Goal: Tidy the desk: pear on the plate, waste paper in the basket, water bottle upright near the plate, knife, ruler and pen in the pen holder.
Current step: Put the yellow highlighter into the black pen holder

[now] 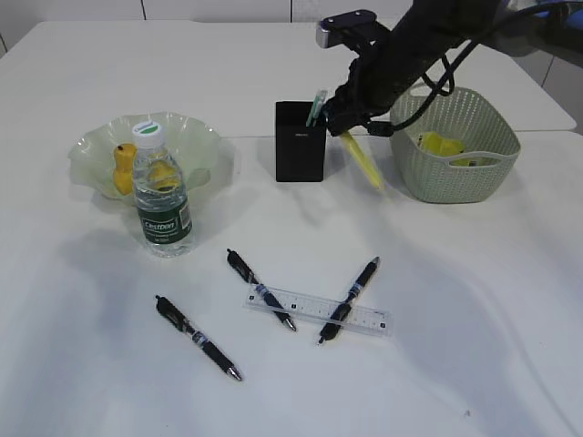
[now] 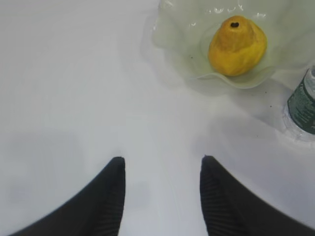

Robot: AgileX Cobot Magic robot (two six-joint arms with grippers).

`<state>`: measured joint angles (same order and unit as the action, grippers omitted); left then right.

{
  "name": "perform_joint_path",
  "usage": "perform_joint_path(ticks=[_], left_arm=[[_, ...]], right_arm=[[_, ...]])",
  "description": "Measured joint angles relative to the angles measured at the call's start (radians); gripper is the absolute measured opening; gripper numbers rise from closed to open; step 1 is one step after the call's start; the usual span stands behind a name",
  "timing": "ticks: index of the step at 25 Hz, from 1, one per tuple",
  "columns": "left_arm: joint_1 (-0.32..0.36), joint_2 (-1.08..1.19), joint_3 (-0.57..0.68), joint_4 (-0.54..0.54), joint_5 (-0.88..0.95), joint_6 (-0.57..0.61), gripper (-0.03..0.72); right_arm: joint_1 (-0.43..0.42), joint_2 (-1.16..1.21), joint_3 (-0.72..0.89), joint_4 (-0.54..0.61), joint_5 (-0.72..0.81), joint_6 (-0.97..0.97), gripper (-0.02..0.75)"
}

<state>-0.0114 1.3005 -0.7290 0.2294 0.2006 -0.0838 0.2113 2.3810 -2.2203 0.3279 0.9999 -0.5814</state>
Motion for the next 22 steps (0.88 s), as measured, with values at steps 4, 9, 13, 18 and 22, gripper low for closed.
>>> perform_joint_path(ticks=[4, 9, 13, 18, 22], left_arm=[[0.0, 0.0, 0.0, 0.0, -0.002, 0.0, 0.348], [0.0, 0.0, 0.0, 0.0, -0.006, 0.0, 0.348], [0.0, 0.0, 0.0, 0.0, -0.011, 0.0, 0.348], [0.0, 0.008, 0.0, 0.0, -0.015, 0.0, 0.348], [0.0, 0.015, 0.0, 0.002, -0.019, 0.0, 0.348]], right_arm=[[0.0, 0.0, 0.0, 0.028, -0.105, -0.003, 0.138], [0.0, 0.0, 0.0, 0.072, -0.205, -0.02, 0.138], [0.004, 0.0, 0.0, 0.126, -0.284, -0.067, 0.138], [0.039, 0.0, 0.0, 0.162, -0.376, -0.147, 0.138], [0.057, 0.0, 0.0, 0.181, -0.467, -0.162, 0.137]])
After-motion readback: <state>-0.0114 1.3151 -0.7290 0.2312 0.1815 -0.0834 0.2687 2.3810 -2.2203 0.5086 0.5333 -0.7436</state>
